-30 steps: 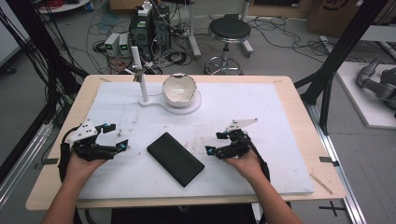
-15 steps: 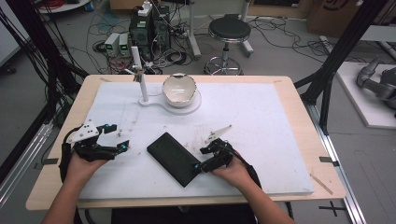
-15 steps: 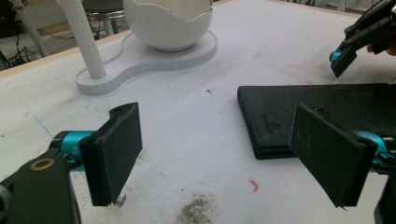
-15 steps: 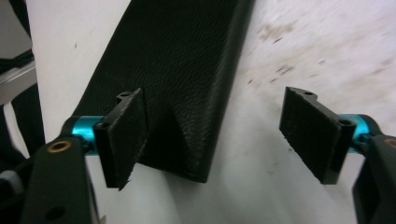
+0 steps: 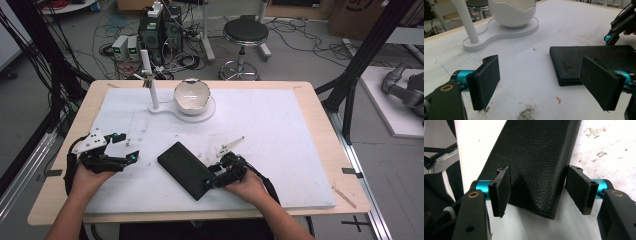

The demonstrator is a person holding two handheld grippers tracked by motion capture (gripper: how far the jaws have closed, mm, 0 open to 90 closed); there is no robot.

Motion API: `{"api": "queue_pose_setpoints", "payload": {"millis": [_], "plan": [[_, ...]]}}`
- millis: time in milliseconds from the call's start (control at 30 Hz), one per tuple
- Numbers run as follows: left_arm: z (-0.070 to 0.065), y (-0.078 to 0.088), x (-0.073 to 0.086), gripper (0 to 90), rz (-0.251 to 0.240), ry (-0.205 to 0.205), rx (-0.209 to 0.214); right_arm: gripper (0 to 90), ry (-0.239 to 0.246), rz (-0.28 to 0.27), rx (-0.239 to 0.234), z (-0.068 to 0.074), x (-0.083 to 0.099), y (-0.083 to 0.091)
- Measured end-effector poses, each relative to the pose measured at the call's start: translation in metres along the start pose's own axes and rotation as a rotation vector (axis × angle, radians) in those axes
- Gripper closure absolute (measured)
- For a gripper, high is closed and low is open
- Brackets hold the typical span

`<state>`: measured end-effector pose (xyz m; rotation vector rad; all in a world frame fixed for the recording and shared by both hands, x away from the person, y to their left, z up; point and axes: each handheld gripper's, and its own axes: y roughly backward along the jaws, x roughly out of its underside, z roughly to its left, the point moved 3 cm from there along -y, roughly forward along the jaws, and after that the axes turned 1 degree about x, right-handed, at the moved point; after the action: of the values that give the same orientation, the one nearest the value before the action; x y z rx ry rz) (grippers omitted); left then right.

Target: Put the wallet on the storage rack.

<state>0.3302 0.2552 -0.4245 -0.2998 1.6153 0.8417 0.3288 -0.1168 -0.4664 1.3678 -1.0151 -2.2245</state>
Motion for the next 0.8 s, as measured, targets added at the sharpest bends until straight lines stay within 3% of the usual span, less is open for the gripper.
{"api": "queue_pose_setpoints", "payload": {"millis": [133,233,333,567,700,800], "plan": [[0.0,-0.001,0.0,17.3,0.004,-0.003,0.003,47.5,-0.014,0.001,-0.006,-0.002,0.0,0.001],[0.0,-0.001,0.0,17.3,0.005,-0.002,-0.009,57.5,-0.074,-0.002,-0.041,-0.008,0.001,0.002],[0.0,0.0,0.001,17.3,0.005,-0.003,-0.014,62.9,-0.103,0.003,-0.058,-0.009,0.001,0.003],[-0.001,0.0,0.0,17.3,0.006,-0.004,-0.008,78.4,-0.07,-0.022,-0.038,-0.007,0.0,0.008],[-0.001,0.0,0.0,17.3,-0.004,-0.008,0.003,81.8,-0.066,-0.033,-0.039,-0.005,-0.001,0.01],[-0.001,0.001,-0.001,17.3,-0.014,-0.005,0.011,82.8,-0.029,-0.056,-0.03,-0.003,-0.005,0.016]]}}
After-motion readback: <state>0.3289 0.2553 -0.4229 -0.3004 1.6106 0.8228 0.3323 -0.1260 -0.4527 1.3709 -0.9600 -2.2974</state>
